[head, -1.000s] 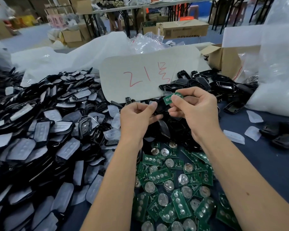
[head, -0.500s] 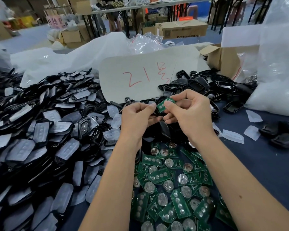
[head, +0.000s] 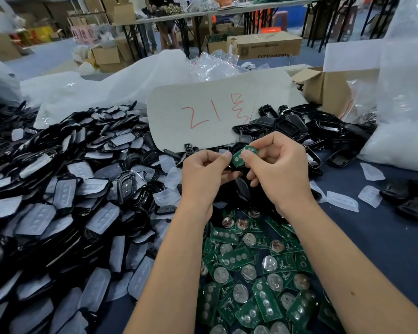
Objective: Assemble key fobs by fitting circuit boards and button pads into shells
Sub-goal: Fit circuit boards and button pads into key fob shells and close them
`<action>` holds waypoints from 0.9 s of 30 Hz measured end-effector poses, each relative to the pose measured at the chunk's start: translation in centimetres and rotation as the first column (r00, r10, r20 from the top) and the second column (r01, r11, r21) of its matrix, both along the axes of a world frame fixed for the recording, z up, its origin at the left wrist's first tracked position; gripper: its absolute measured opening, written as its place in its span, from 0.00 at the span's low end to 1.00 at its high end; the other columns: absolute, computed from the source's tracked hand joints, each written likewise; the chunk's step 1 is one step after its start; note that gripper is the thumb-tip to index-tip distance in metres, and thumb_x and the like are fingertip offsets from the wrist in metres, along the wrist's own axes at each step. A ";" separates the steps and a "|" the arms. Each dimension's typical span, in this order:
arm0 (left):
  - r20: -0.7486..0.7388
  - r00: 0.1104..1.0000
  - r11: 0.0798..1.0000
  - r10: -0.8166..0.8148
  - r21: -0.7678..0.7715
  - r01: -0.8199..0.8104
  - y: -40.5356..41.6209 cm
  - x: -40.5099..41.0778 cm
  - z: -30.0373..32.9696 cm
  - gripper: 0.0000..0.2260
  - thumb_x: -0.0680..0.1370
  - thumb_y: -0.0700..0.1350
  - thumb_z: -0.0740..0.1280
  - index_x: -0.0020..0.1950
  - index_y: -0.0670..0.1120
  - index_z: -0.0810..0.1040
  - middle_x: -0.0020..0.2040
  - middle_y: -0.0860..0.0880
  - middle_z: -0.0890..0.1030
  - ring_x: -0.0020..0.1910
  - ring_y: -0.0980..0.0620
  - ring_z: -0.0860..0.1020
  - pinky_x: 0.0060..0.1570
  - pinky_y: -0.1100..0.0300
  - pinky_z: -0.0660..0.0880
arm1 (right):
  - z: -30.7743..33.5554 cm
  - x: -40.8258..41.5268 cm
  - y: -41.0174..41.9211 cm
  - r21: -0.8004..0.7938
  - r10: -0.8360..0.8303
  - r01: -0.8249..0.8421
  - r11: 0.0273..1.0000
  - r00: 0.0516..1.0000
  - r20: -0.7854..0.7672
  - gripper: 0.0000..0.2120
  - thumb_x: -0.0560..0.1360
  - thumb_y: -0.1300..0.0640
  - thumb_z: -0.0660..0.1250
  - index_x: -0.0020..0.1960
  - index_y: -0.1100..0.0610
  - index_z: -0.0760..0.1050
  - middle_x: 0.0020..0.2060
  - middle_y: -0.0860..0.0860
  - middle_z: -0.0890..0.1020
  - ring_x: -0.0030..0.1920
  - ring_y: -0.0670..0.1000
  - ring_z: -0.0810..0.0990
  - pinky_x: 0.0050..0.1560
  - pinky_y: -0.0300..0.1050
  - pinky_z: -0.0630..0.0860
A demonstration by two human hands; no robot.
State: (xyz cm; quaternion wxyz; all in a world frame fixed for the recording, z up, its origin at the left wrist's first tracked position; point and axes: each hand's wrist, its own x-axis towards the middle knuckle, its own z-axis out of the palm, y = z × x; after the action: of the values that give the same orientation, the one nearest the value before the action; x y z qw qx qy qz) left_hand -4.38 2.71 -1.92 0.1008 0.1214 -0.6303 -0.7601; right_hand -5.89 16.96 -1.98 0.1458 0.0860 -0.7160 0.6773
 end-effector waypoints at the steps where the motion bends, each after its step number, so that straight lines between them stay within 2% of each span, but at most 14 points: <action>1: 0.001 1.000 1.000 0.000 0.001 0.000 0.0 0.0 0.0 0.10 0.79 0.39 0.73 0.38 0.40 0.78 0.31 0.52 0.78 0.30 0.52 0.82 0.41 0.58 0.83 | 0.0 0.0 0.0 0.001 -0.003 0.003 1.000 1.000 0.002 0.06 0.76 0.61 0.76 0.49 0.59 0.79 0.30 0.55 0.82 0.25 0.52 0.81 0.25 0.43 0.76; 7: 0.003 1.000 1.000 0.002 0.010 -0.002 -0.2 0.1 -0.1 0.11 0.78 0.38 0.74 0.37 0.41 0.78 0.35 0.48 0.79 0.31 0.52 0.82 0.42 0.57 0.83 | 0.0 0.0 0.1 0.055 0.006 -0.007 0.998 1.000 0.023 0.06 0.75 0.60 0.76 0.48 0.57 0.79 0.32 0.55 0.82 0.25 0.51 0.80 0.24 0.41 0.74; 10: -0.004 1.000 1.000 -0.005 -0.004 0.005 -0.1 0.3 0.0 0.08 0.76 0.36 0.76 0.39 0.39 0.80 0.39 0.42 0.81 0.35 0.50 0.83 0.40 0.61 0.82 | 0.0 -0.1 0.1 0.129 -0.018 0.017 0.991 1.000 0.008 0.07 0.75 0.57 0.77 0.46 0.54 0.79 0.33 0.53 0.83 0.25 0.50 0.80 0.26 0.42 0.73; 12: -0.001 1.000 1.000 0.001 -0.014 -0.001 -0.2 0.3 0.0 0.07 0.75 0.35 0.77 0.40 0.39 0.81 0.39 0.42 0.82 0.35 0.50 0.83 0.39 0.62 0.81 | 0.0 0.0 0.2 0.131 -0.010 0.007 0.991 1.000 0.020 0.07 0.74 0.57 0.77 0.46 0.53 0.79 0.33 0.53 0.83 0.24 0.50 0.80 0.25 0.41 0.72; 20: 0.031 0.999 0.999 -0.029 -0.028 0.030 -0.6 0.6 -0.1 0.06 0.73 0.35 0.78 0.42 0.39 0.82 0.38 0.42 0.85 0.32 0.48 0.84 0.37 0.62 0.81 | 0.5 -0.3 1.3 0.097 0.128 -0.139 0.985 0.986 0.109 0.10 0.73 0.61 0.79 0.44 0.61 0.78 0.28 0.53 0.82 0.22 0.47 0.75 0.22 0.35 0.68; 22: 0.031 0.999 0.999 -0.026 -0.035 0.027 -0.6 0.6 -0.2 0.06 0.74 0.35 0.78 0.43 0.38 0.82 0.38 0.42 0.85 0.32 0.48 0.83 0.38 0.62 0.81 | 0.5 -0.2 1.2 0.155 0.113 -0.127 0.980 0.989 0.094 0.11 0.73 0.59 0.80 0.43 0.59 0.78 0.29 0.54 0.83 0.23 0.48 0.75 0.24 0.39 0.70; 25: 0.028 1.000 0.999 -0.005 -0.046 0.007 -0.5 0.4 -0.3 0.06 0.74 0.34 0.77 0.42 0.39 0.81 0.36 0.44 0.84 0.32 0.51 0.82 0.38 0.62 0.81 | 0.5 -0.1 0.9 0.290 0.046 -0.053 0.955 0.998 0.031 0.12 0.72 0.55 0.80 0.42 0.55 0.77 0.31 0.54 0.83 0.28 0.50 0.77 0.31 0.47 0.76; 27: 0.022 1.000 0.998 -0.009 -0.054 0.010 -0.5 0.4 -0.3 0.07 0.74 0.33 0.77 0.41 0.40 0.80 0.36 0.45 0.84 0.33 0.50 0.82 0.39 0.61 0.81 | 0.5 -0.2 1.0 0.329 0.031 -0.039 0.943 0.999 0.030 0.12 0.72 0.53 0.80 0.41 0.53 0.77 0.31 0.54 0.83 0.28 0.50 0.77 0.33 0.47 0.77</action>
State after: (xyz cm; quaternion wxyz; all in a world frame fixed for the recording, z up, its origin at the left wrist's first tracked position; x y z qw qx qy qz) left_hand -3.95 2.18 -2.26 0.0938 0.1239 -0.6523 -0.7419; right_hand -6.13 17.99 -1.50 0.1088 0.1135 -0.8192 0.5515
